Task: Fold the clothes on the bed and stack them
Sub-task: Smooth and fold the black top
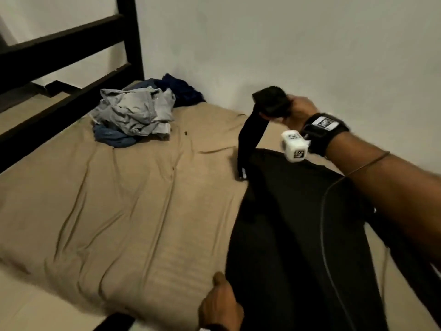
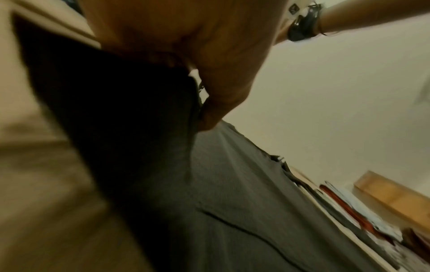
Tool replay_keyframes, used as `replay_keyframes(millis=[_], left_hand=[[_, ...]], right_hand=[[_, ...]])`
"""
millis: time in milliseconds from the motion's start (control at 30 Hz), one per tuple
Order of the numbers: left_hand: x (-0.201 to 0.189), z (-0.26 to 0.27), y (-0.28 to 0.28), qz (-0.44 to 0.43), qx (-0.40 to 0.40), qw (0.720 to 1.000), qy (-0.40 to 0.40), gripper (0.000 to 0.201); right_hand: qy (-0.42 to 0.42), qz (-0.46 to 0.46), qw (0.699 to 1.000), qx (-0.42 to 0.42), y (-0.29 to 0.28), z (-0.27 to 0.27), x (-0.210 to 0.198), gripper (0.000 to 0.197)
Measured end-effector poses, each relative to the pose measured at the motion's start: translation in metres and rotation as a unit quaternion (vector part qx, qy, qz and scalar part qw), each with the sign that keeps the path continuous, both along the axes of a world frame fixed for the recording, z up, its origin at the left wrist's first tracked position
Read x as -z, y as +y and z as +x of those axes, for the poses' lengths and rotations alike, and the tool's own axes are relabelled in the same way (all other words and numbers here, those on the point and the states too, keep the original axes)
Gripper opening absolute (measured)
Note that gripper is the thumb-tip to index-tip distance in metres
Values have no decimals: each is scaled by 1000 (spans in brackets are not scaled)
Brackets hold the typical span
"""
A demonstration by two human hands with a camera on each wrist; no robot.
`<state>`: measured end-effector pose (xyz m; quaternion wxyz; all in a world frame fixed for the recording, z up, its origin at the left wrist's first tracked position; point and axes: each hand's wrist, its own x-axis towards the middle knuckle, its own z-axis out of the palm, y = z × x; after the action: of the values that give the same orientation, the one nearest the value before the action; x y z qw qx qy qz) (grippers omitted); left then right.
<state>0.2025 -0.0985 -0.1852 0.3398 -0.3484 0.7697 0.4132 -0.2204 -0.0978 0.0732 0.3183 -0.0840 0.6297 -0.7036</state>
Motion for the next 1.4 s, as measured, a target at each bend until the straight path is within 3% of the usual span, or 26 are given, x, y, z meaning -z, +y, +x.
replay_keyframes(millis=[67, 100, 133, 233, 300, 433, 567, 767, 867, 967, 1133, 1267, 1333, 1400], left_hand=[[-21, -43, 71, -110, -20, 987, 114, 77], [-21, -50, 85, -139, -30, 976, 164, 78], [-37, -54, 119, -68, -55, 979, 186, 78], [-49, -58, 142, -80, -40, 970, 224, 78], [-66, -66, 169, -91, -14, 963, 252, 77], [-72, -78, 201, -68, 75, 966, 240, 78], [-79, -93, 222, -78, 143, 961, 224, 80], [-70, -106, 238, -51, 196, 966, 161, 82], [-61, -106, 246, -49, 189, 967, 163, 75], [-55, -106, 246, -50, 202, 961, 181, 72], [-36, -101, 251, -78, 285, 946, 135, 60], [-32, -106, 249, -61, 290, 950, 99, 74], [-33, -101, 244, -43, 296, 951, 85, 105], [-34, -90, 237, -62, 269, 957, 87, 112]], right_hand=[[-50, -73, 996, 29, 51, -17, -24, 43], [-33, -104, 993, 35, 72, -22, -28, 43], [-35, -136, 989, 35, 94, -23, -33, 42], [-65, -117, 982, 136, 136, -37, -42, 47], [-55, -127, 977, 161, 159, -39, -48, 48], [-31, -186, 966, 174, 189, -38, -67, 54], [-6, -175, 963, 207, 224, -49, -69, 68], [-5, -165, 961, 223, 268, -60, -50, 78], [-20, -156, 966, 204, 289, -64, -36, 103], [-16, -171, 957, 235, 304, -68, -28, 78], [-32, -133, 967, 217, 327, -62, -21, 75], [-39, -88, 968, 233, 362, -54, 12, 75], [-92, -79, 952, 280, 390, -35, 46, 78], [-158, -27, 941, 297, 423, 0, 100, 70]])
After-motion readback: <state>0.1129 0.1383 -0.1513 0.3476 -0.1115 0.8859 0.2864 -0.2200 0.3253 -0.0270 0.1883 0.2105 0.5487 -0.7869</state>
